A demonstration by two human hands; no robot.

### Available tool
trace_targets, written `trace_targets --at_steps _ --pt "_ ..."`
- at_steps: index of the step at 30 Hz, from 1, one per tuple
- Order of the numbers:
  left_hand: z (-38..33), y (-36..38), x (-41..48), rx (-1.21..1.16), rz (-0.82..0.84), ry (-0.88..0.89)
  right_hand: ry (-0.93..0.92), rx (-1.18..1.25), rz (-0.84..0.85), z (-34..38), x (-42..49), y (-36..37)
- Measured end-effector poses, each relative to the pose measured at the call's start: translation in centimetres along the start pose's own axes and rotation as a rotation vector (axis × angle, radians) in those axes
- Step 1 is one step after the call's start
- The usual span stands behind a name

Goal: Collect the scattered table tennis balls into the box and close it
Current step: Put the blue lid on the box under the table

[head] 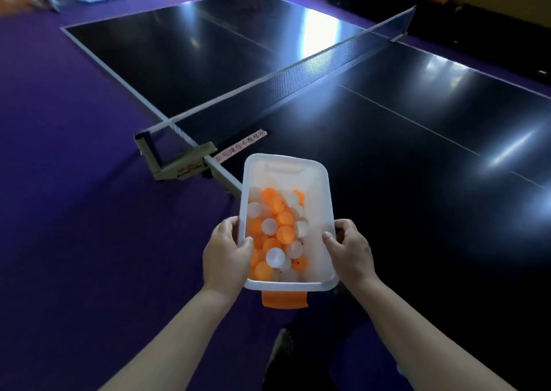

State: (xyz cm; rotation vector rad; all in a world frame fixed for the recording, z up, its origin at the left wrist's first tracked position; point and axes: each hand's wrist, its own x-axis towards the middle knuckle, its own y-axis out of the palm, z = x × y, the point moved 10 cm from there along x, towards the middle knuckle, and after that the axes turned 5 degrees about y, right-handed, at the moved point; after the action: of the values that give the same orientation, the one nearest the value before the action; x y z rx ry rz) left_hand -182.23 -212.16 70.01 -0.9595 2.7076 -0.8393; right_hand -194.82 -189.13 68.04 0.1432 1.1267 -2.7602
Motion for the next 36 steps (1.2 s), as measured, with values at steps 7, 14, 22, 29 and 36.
trace_targets --at_steps 7,14,22,29,36 --pt "3.9 -3.2 -10.0 -0.017 -0.008 -0.179 -0.002 -0.021 0.071 -2.2 -9.2 1.1" --pt "3.9 -4.3 -17.3 -0.001 -0.071 -0.214 -0.031 -0.087 0.131 -5.2 -13.6 1.1" --pt "3.4 -1.5 -27.5 0.025 -0.185 -0.302 -0.053 -0.044 0.287 -11.5 -17.7 -1.3" --pt "3.2 2.6 -36.2 0.049 -0.217 -0.363 -0.057 -0.053 0.408 -18.8 -21.7 -3.8" --pt "5.3 5.8 -40.4 0.073 -0.159 -0.423 -0.021 -0.123 0.474 -24.4 -24.6 -4.2"
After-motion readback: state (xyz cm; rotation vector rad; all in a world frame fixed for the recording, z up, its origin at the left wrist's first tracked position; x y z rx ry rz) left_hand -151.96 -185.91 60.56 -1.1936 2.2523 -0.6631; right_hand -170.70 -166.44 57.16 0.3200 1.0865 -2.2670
